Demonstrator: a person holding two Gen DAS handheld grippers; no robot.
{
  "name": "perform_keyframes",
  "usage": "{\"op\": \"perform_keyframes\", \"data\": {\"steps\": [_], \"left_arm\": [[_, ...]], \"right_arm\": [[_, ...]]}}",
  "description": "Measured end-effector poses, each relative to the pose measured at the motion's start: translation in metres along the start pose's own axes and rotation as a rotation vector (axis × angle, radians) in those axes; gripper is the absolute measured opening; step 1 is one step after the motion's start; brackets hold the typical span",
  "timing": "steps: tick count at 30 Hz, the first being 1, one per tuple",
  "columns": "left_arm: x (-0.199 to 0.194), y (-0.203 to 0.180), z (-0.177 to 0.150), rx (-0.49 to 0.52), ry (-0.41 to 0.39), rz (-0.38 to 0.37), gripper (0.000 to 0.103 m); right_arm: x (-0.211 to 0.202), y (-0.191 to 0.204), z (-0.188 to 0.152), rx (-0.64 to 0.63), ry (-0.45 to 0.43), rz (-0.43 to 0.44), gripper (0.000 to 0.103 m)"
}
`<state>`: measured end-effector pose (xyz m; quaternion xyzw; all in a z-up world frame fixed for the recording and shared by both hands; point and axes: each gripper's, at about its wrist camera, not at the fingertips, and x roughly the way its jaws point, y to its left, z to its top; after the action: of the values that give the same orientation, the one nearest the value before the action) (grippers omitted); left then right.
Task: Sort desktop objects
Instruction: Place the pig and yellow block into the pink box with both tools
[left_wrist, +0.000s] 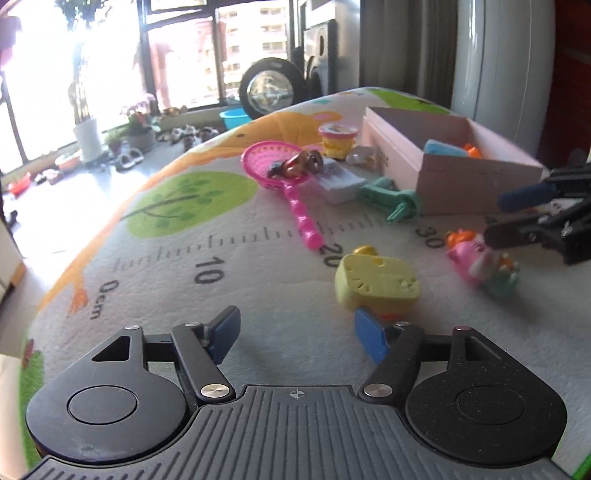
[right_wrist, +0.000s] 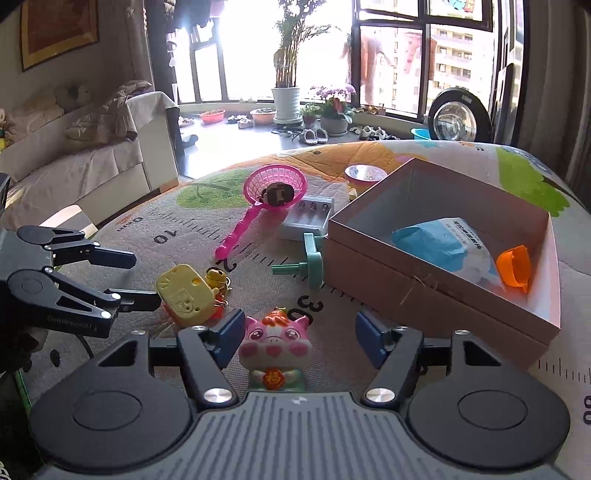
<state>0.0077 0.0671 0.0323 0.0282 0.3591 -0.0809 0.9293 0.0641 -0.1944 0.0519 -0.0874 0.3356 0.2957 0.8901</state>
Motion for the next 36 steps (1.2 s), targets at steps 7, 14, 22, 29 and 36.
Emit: {"op": "perform_keyframes", "data": {"steps": [7,14,22,29,36], "left_arm": [[0.013,-0.046,0.010,0.115,-0.059,-0.038,0.089],[0.027,-0.045,0.013,0.114,-0.038,0.012,0.061],[-0.005,-0.048,0.022,0.137,-0.087,-0.001,0.061],[-0.057,-0.067,0.096,0.192,-0.337,-0.105,0.061],[0.020,-0.127,0.163,0.178,-0.277,-0.248,0.061]], "right_arm": [[0.005,0.018,-0.011,-0.086,0.011,-0.038,0.067],[0.015,0.017,-0.015,-0.073,0.038,-0.025,0.067],[0.009,0.021,-0.020,-0.064,0.065,0.038,0.047],[-0.117,-0.034,0.022,0.077,-0.256,-0.032,0.047],[-0.156,-0.078,0.034,0.130,-0.363,-0.251,0.047]]}}
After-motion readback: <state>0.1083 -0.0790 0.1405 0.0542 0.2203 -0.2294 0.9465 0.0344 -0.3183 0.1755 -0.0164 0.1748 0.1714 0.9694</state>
